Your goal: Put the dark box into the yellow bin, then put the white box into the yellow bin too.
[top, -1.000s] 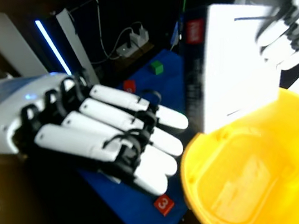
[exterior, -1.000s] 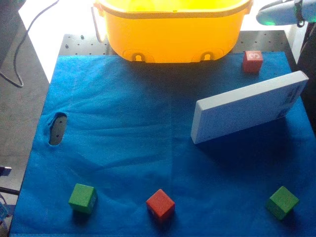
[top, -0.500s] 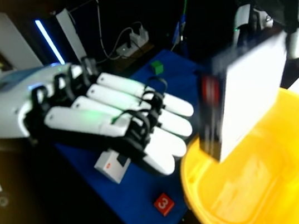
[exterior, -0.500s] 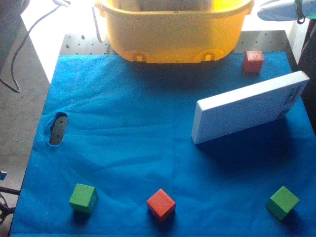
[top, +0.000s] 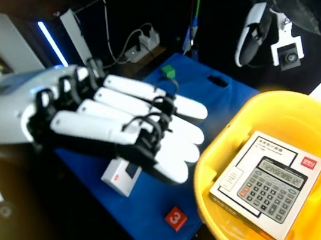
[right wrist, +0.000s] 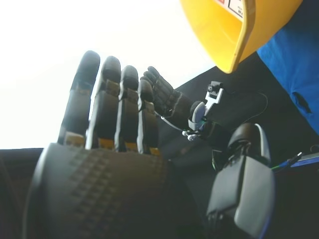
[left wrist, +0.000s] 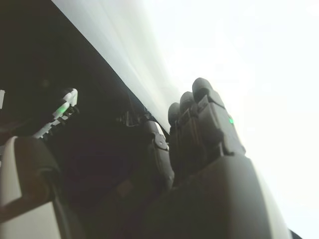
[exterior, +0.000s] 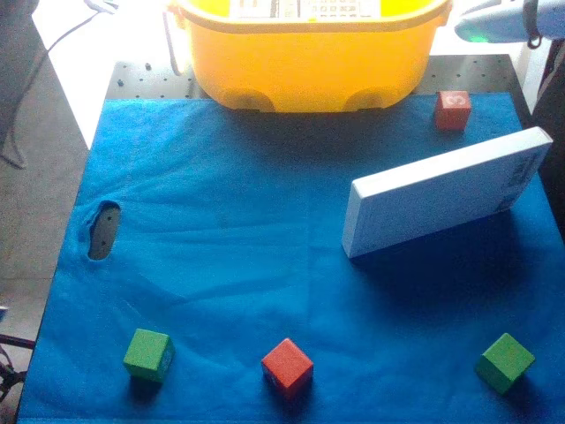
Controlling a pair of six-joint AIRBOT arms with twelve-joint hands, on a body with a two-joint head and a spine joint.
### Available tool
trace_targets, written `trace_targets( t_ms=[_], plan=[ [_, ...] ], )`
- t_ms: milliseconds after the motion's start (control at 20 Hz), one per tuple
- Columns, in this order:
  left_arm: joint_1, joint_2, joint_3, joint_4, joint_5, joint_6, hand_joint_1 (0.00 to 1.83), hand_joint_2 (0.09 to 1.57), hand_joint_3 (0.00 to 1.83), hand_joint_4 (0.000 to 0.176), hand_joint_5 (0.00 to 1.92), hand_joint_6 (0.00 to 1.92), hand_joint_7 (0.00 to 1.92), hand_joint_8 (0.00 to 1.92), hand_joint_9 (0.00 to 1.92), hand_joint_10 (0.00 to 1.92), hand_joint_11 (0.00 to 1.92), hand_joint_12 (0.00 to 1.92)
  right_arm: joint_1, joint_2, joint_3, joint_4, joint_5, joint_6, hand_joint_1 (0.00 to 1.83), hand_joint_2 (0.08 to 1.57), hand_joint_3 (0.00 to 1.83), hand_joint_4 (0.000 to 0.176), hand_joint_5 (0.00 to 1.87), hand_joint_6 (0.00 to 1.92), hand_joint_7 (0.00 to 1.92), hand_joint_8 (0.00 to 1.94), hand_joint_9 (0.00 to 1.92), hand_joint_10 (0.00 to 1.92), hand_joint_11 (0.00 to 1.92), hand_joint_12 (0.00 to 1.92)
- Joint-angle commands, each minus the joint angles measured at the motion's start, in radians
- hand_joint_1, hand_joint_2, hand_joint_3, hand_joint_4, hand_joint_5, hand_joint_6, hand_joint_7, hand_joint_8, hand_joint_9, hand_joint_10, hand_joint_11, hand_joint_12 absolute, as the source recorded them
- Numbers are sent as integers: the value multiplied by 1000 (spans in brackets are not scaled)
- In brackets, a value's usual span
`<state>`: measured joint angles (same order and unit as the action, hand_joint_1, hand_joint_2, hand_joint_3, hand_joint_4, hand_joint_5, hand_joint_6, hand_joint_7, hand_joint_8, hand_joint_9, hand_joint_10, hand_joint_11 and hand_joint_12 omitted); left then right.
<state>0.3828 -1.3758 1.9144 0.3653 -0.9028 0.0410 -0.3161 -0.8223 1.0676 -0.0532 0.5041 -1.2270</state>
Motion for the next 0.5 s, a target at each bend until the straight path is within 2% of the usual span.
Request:
trace_targets(
  t_ms=[0,50,100,150,250,300,350,400,450],
  plan=[
    [-3,16,-7,-72,-102,-6,1061,814,0,170,390,2,301,1,234,0,38,289,8,1,-5,-11,122,42,331,769,5,0,211,0,405,1,435,8,233,457],
    [-2,25,-14,-72,-101,-6,1032,797,0,175,407,0,350,1,259,2,7,467,-2,1,-6,-25,123,91,327,768,0,13,198,0,403,0,445,1,291,409],
    [0,33,-20,-72,-99,-6,1013,788,0,176,430,8,350,0,235,0,1,504,-14,7,-18,-26,123,94,355,750,0,31,175,0,384,0,432,0,297,391],
    [0,38,-22,-72,-98,-5,979,799,1,176,397,7,335,2,245,3,0,631,-27,12,-28,-26,123,94,377,739,0,24,162,0,383,1,429,0,297,383],
    [3,54,-32,-72,-95,-3,1020,810,0,176,400,3,370,5,317,8,0,1057,-66,21,-49,-26,123,94,432,767,3,6,118,3,347,3,374,4,217,343],
    [4,63,-40,-72,-91,1,1034,821,2,166,375,3,285,0,254,3,0,1018,-85,24,-59,-26,123,94,443,770,3,19,121,5,347,3,365,0,212,340],
    [5,70,-46,-72,-88,4,1018,821,2,174,320,7,186,0,144,3,0,765,-97,25,-64,-27,123,94,447,773,4,28,118,3,341,0,353,0,201,334],
    [6,79,-54,-72,-85,10,999,821,1,176,283,3,131,0,76,1,0,615,-113,27,-71,-27,123,94,442,762,0,24,126,6,341,1,354,1,231,348],
    [7,89,-63,-72,-81,17,1004,802,0,171,283,2,128,1,55,1,0,637,-127,30,-78,-26,122,94,424,762,0,15,128,5,346,2,359,3,239,351]
  ],
)
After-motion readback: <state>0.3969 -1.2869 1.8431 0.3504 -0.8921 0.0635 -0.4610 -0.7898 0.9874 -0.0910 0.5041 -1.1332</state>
